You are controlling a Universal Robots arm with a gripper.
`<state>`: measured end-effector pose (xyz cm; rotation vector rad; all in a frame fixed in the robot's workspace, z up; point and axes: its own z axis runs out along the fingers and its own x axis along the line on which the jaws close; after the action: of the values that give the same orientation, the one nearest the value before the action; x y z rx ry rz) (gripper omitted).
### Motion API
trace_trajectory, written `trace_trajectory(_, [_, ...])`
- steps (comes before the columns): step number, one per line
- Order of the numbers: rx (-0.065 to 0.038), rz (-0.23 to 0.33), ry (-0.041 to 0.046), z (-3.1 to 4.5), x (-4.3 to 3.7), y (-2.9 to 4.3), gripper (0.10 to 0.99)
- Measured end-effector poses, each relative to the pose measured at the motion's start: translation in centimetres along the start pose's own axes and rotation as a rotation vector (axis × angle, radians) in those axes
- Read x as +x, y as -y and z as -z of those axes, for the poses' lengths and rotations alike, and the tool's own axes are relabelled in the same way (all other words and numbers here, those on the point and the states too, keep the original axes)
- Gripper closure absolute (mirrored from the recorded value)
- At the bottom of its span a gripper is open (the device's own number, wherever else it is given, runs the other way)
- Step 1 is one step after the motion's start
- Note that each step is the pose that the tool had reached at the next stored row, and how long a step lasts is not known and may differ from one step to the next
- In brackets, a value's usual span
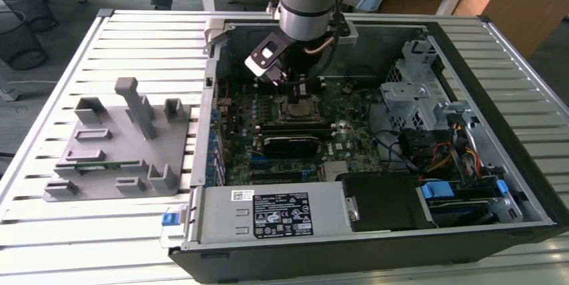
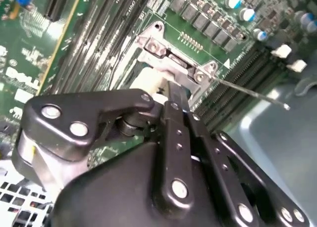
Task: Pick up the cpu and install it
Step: 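Close the cpu cover, then install the first cpu locking lever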
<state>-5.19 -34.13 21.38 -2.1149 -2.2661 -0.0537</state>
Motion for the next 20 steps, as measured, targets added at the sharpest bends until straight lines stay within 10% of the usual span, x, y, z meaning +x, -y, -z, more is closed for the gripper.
trace_trajectory(20, [0.000,-0.001,-0.0002,0.64,-0.09,-1.29,0.980])
